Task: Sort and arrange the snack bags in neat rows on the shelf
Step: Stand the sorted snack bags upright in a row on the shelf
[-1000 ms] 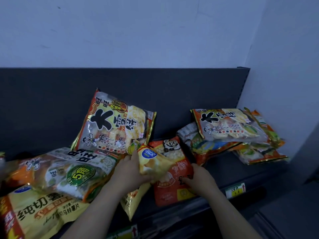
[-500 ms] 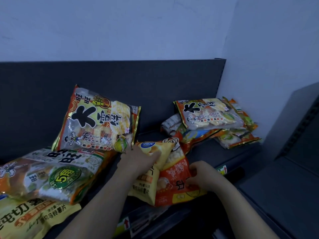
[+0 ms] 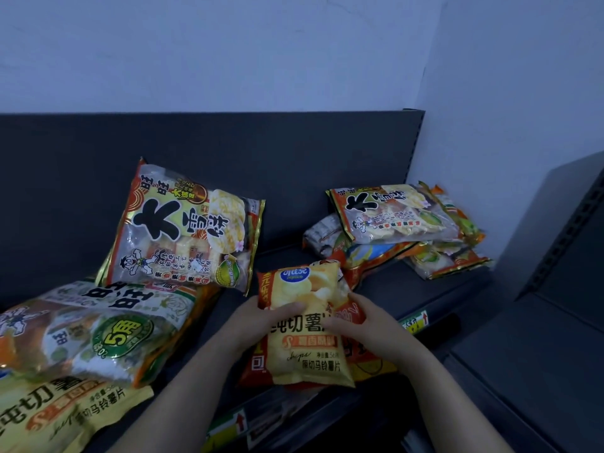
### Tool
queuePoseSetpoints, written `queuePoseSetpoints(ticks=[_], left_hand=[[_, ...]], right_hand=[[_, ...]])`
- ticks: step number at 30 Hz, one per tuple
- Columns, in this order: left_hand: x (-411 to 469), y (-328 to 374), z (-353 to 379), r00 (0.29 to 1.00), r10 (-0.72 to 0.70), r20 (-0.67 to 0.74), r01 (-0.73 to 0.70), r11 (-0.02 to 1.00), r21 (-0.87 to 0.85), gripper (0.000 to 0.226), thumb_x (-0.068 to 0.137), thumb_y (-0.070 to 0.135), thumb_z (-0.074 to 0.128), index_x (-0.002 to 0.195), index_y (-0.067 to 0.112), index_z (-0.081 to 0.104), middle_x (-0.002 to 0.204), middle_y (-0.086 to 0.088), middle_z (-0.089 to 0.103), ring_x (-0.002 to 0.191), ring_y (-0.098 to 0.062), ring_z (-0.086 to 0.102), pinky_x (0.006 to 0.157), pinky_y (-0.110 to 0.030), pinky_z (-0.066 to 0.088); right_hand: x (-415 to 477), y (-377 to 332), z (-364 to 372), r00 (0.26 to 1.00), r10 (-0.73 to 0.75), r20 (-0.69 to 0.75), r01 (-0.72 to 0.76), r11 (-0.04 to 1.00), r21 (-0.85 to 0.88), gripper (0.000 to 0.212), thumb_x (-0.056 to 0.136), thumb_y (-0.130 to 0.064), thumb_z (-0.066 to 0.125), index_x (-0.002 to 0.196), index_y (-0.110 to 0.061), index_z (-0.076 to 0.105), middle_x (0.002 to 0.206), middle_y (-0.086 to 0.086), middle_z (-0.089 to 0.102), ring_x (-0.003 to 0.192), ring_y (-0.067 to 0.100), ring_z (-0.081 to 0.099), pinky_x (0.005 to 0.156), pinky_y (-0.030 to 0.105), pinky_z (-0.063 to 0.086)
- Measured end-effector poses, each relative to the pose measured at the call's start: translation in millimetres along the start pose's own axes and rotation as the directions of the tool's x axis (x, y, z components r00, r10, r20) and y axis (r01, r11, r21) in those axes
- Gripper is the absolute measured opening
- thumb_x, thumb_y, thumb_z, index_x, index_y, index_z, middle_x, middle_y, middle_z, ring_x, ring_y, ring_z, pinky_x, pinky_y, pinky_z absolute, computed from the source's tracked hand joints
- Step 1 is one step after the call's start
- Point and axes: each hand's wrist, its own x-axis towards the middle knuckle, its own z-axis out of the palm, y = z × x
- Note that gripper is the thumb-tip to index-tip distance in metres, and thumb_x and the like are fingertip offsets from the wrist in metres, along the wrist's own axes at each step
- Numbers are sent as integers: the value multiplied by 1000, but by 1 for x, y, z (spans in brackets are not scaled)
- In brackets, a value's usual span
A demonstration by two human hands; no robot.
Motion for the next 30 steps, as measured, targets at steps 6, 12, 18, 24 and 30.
queuePoseSetpoints(ticks=[6, 12, 18, 24, 30], left_hand=[[5, 3, 21, 997, 12, 77, 1, 985, -172, 97, 57, 44, 91, 134, 27, 35, 113, -6, 70, 94, -25, 72, 86, -48, 57], [3, 4, 25, 997, 43, 63, -27, 974, -227, 95, 57, 36, 87, 136, 26, 36, 112, -6, 70, 92, -25, 72, 78, -44, 59], [-11, 5, 29, 996, 89, 9, -82, 946, -313, 78, 66, 29, 85, 131, 22, 44, 109, -8, 72, 89, -26, 73, 72, -42, 60], [-44, 19, 31, 988, 148, -53, -157, 922, -353, 65, 69, 27, 84, 126, 25, 52, 106, -10, 74, 93, -32, 72, 83, -53, 57], [-102, 32, 43, 959, 148, -241, -229, 905, -358, 60, 70, 26, 82, 121, 29, 50, 98, -6, 76, 85, -29, 74, 71, -42, 59]], right_hand=[[3, 4, -3, 1000, 3, -31, -3, 1000, 1, 53, 75, -50, 76, 121, -38, 52, 111, -19, 67, 97, 1, 66, 87, 25, 53], [6, 6, -5, 999, -23, -36, 23, 1000, -10, 56, 76, -50, 75, 125, -40, 51, 113, -18, 68, 99, 1, 66, 90, 29, 54], [2, -3, -11, 996, -84, -43, 81, 994, -80, 53, 75, -51, 76, 122, -41, 53, 110, -19, 67, 97, -1, 65, 86, 29, 55], [-10, -20, -22, 980, -199, 19, 199, 975, -100, 57, 71, -56, 75, 122, -41, 54, 109, -22, 67, 95, -6, 64, 80, 22, 54], [-33, -39, -31, 944, -306, 124, 320, 941, -113, 67, 58, -73, 71, 118, -49, 54, 110, -25, 66, 100, 0, 64, 90, 38, 54]])
